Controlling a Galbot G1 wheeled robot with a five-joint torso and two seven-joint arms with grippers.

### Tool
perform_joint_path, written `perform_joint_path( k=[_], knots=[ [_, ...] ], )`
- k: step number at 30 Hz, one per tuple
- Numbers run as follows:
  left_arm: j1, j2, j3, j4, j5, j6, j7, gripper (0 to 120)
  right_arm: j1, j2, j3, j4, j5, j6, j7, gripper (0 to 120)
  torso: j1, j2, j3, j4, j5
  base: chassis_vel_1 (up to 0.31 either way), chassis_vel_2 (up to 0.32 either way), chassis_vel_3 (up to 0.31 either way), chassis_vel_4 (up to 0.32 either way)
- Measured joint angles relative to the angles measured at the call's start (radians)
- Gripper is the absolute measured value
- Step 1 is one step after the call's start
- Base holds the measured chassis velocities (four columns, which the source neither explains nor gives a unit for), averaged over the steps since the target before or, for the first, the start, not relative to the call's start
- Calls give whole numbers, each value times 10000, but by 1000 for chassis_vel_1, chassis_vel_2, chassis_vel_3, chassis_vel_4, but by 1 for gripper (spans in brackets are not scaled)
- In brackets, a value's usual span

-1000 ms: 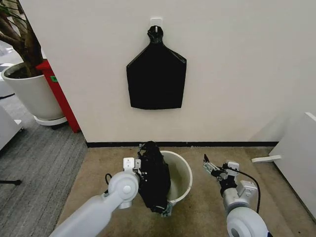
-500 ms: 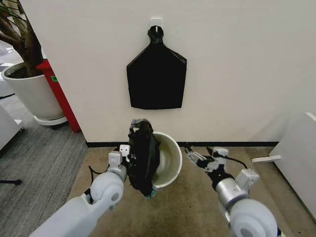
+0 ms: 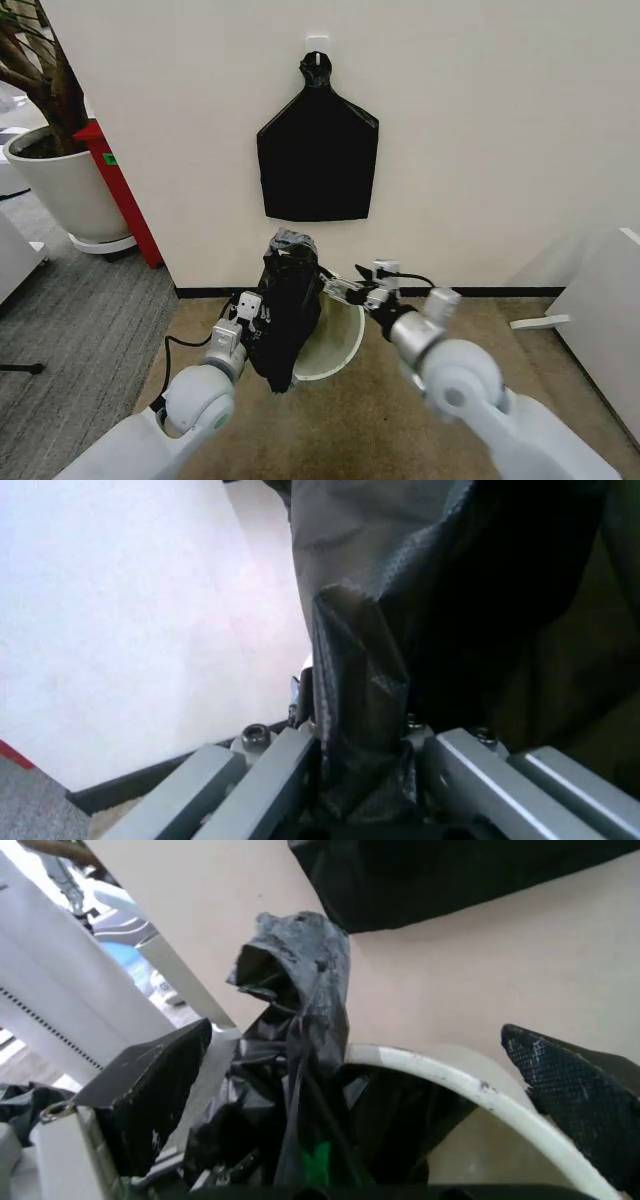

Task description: Place the garbage bag over the trash bin.

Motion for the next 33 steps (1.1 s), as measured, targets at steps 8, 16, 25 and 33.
perform_joint_path(
  k=[8,16,25,33],
  knots=[
    [289,-62,-245,-49,464,-145,207,1,544,213,-294,-158,531,-23,599,98,0,0,0,-2,0,0,0,0,0],
    [507,-61,-448,-137,857,-303,366,1,855,398,-563,-437,497,91,876,79,0,0,0,-2,1,0,0,0,0],
    [854,-248,-649,-141,1360,-524,466,1,852,306,-648,-406,499,166,1053,40,0,0,-1,-3,0,0,0,0,0],
    [1034,-395,-771,-90,1579,-657,482,1,702,90,-567,-228,499,186,1053,12,0,0,-1,-2,1,0,0,0,0]
  ],
)
